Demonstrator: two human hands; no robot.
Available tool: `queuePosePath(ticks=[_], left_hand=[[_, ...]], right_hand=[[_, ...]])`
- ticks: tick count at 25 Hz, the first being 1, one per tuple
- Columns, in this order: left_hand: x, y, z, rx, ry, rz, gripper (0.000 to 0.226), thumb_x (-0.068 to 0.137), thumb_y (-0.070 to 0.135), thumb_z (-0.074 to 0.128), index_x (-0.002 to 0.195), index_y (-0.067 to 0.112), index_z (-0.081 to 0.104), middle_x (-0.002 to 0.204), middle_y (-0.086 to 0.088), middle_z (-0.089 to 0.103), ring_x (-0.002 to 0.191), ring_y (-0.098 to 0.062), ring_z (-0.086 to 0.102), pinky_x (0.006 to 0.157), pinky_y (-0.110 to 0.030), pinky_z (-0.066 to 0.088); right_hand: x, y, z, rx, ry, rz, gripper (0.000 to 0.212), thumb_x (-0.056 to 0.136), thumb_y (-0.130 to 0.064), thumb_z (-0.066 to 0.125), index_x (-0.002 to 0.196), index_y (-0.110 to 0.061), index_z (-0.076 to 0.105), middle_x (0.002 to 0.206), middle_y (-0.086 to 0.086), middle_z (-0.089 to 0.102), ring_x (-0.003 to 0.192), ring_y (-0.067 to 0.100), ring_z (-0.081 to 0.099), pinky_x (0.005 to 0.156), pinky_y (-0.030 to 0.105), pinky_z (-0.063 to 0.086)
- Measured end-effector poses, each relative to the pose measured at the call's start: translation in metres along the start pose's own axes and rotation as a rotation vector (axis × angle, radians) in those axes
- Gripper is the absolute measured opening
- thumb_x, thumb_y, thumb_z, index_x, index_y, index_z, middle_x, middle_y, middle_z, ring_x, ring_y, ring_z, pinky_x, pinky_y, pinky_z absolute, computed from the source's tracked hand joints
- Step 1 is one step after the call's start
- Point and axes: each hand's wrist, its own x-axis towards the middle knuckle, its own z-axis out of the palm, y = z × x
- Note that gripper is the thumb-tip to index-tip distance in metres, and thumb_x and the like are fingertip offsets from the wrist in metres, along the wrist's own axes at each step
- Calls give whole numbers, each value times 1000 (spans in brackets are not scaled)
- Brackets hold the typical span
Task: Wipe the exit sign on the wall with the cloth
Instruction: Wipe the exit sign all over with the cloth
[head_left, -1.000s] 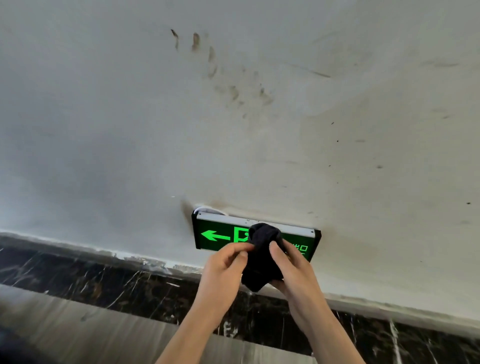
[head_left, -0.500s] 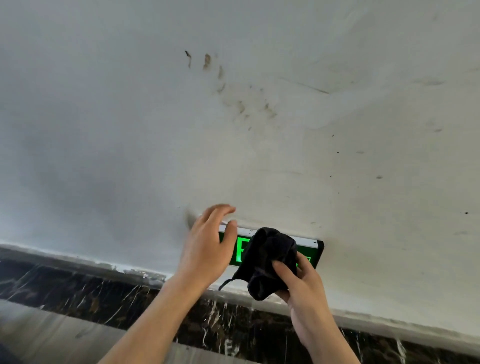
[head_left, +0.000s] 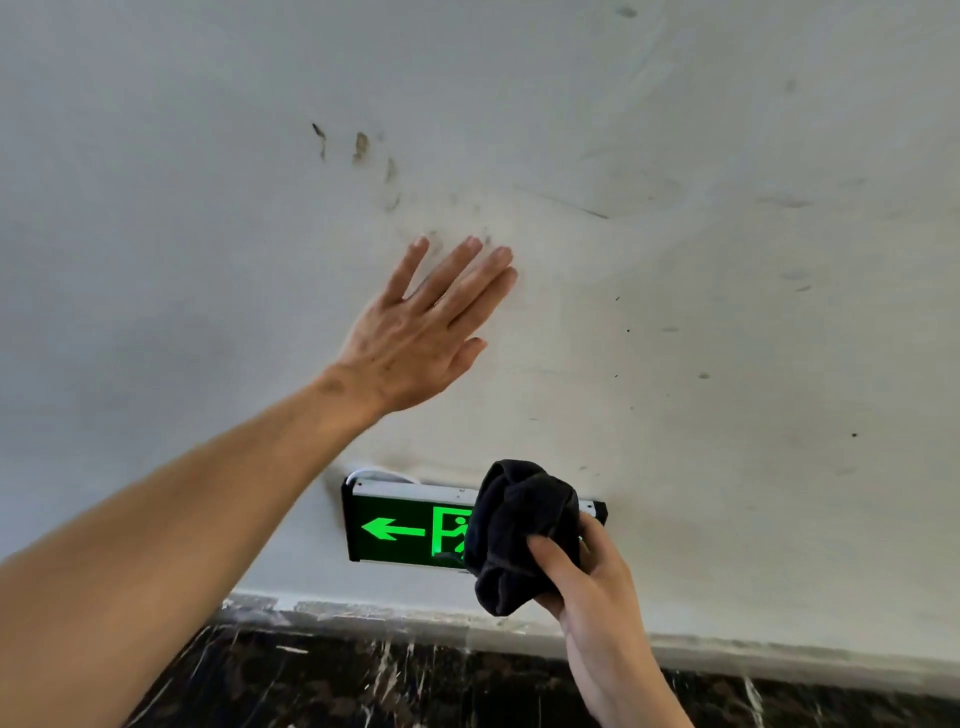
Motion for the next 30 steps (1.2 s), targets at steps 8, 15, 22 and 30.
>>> queuePosePath(ticks=[8,15,22,30], left_hand=[[8,-31,44,24,115,139,74,96,42,47,159,12,21,163,-3,20,150,-23,19,125,-44,-9],[7,-31,50,-26,185,166,72,96,43,49,157,11,28,161,-4,27,148,-24,25,124,-47,-2],[10,-32,49,-37,190,155,66,95,42,50,153,13,38,157,-4,44,146,-25,31,123,-47,2],[7,-33,52,-21,188,130,71,93,44,51,155,14,34,158,-2,33,146,-25,29,124,-46,-1]], right_hand=[[25,1,22,-536,206,-373,41,79,-26,70,104,-57,58,103,-28,67,93,-7,62,79,18,49],[81,43,76,-1268,278,-1123,43,75,-4,64,118,-13,66,120,7,67,107,26,59,88,36,52],[110,116,127,-1649,-88,-856,81,53,-27,82,129,-28,53,125,-1,57,107,29,50,80,47,50],[119,115,107,-1660,-115,-1005,59,56,-23,72,114,-25,64,108,-6,65,100,25,60,77,41,47]])
